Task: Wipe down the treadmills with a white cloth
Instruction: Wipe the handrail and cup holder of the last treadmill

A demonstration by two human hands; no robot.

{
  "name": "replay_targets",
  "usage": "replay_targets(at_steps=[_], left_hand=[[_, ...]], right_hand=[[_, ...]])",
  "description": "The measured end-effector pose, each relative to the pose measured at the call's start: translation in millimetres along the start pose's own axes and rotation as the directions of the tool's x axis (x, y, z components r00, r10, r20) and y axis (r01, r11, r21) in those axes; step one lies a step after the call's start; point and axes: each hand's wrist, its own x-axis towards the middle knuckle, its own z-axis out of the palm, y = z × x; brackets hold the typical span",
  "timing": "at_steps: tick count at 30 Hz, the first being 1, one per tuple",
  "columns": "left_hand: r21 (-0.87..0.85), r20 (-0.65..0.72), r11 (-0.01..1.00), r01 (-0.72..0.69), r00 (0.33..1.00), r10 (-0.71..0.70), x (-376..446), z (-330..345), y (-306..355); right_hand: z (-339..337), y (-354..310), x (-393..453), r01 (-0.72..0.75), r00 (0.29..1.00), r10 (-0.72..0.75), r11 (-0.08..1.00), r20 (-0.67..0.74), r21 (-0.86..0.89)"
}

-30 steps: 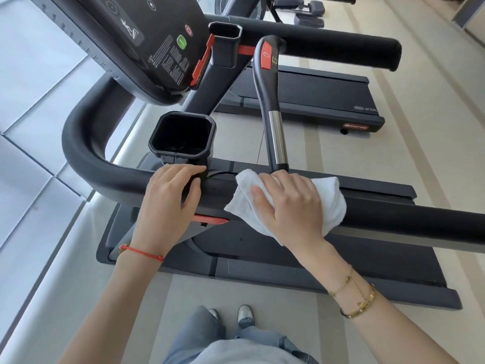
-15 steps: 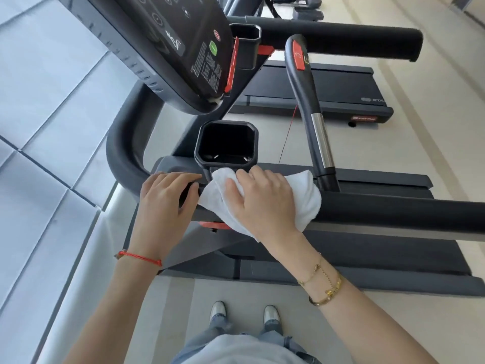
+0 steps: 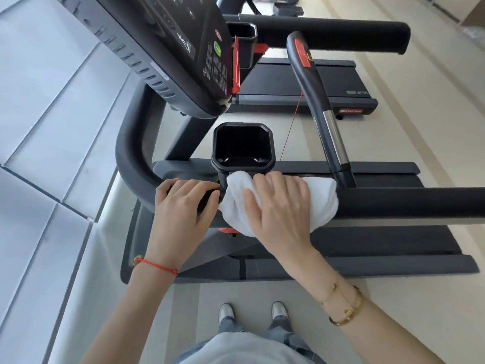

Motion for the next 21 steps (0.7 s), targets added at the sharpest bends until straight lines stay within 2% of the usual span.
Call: replay_targets(at_steps=[3,4,8,10,14,18,21], left_hand=[[0.001,-0.004,1.0,0.001,1.0,-0.001,0,1,0],[0.0,-0.006,1.0,0.006,1.0,-0.006,1,1,1],[-0.003,0.0,1.0,0.024,1.0,-0.024,0,0,4],[0.001,0.009,1.0,0.03,1.0,-0.03,0,-1,5],[-0.016,0.024,0.998,0.053,0.998,-0.053,2,-1,11],[-0.071,0.045,0.997,0.036,0.998,-0.033,5,5,27],[-0.111,0.07,0.994,0.011,0.998,-0.003,8,13,47]], right_hand=[[-9,24,-4,0.137,0.991,-0.137,0.99,0.002,0.043],[-13,34,-2,0.113,0.993,-0.115,0.991,0.026,0.066],[-18,44,20,-0.2,0.973,0.196,0.98,0.125,0.018],[-13,23,23,-0.227,0.965,0.226,0.974,0.131,-0.005],[-5,0,10,-0.128,0.99,0.125,0.991,0.072,0.028],[-8,30,1,0.11,0.994,-0.111,0.99,0.016,0.086],[-12,59,-5,0.127,0.992,-0.129,0.989,0.016,0.079]])
